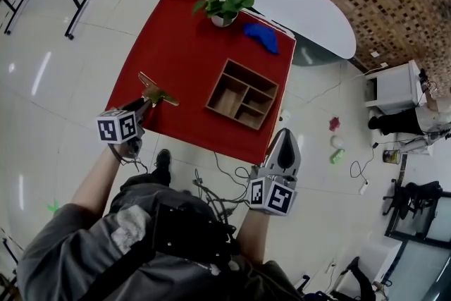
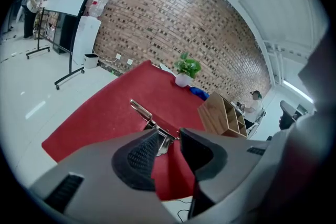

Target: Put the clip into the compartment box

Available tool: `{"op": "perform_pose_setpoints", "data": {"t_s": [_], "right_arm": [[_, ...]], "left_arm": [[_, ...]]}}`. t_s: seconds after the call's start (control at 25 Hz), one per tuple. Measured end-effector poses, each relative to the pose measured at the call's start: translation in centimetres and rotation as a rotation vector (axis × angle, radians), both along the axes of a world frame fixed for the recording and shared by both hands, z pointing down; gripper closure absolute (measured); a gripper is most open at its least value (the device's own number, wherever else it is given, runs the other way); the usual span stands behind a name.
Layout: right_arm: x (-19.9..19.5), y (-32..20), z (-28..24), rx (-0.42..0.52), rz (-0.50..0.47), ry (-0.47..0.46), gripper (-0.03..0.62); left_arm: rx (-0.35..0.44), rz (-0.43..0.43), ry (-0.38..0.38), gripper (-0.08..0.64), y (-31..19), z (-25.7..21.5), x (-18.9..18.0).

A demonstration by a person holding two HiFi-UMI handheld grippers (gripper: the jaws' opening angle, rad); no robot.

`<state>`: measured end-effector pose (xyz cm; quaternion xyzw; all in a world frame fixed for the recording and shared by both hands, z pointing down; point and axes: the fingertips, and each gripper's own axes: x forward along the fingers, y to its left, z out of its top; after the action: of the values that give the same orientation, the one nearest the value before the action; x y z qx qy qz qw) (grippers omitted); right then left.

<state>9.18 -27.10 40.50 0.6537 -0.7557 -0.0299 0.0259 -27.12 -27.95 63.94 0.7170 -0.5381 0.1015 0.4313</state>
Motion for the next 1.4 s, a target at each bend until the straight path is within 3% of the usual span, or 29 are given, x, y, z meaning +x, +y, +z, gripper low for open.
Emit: {"op": "perform_pose_setpoints", "data": {"t_s": [0.32,0.56,0.76,1.12,1.4], "right_arm": [[-1.0,-2.3,0.8,-0.017,0.036,-0.013,0.588],[-1.6,-2.8,0.4,-0.014,0.060,-0.011,0.588],[-0.5,-3.4,0.6,-0.022,0.066,-0.007,0.588],[3.1,-3.8,-0.3,-0.019,0.063,-0.012,0.588],[5.4,-2.7,-0.8,-0.006,0.062,-0.012,0.588]], "left_arm": [[-0.076,-0.001,0.089,0.391,-3.2,1.3,0.5],[-0.123,0.012,0.104,0.394,-4.7,1.7,0.9],[-0.124,-0.006,0.168,0.453,-5.5,1.7,1.6],[0.011,-0.023,0.234,0.533,-7.2,-2.0,3.5],[0.086,-0.006,0.238,0.540,-6.8,-4.1,5.4]]}}
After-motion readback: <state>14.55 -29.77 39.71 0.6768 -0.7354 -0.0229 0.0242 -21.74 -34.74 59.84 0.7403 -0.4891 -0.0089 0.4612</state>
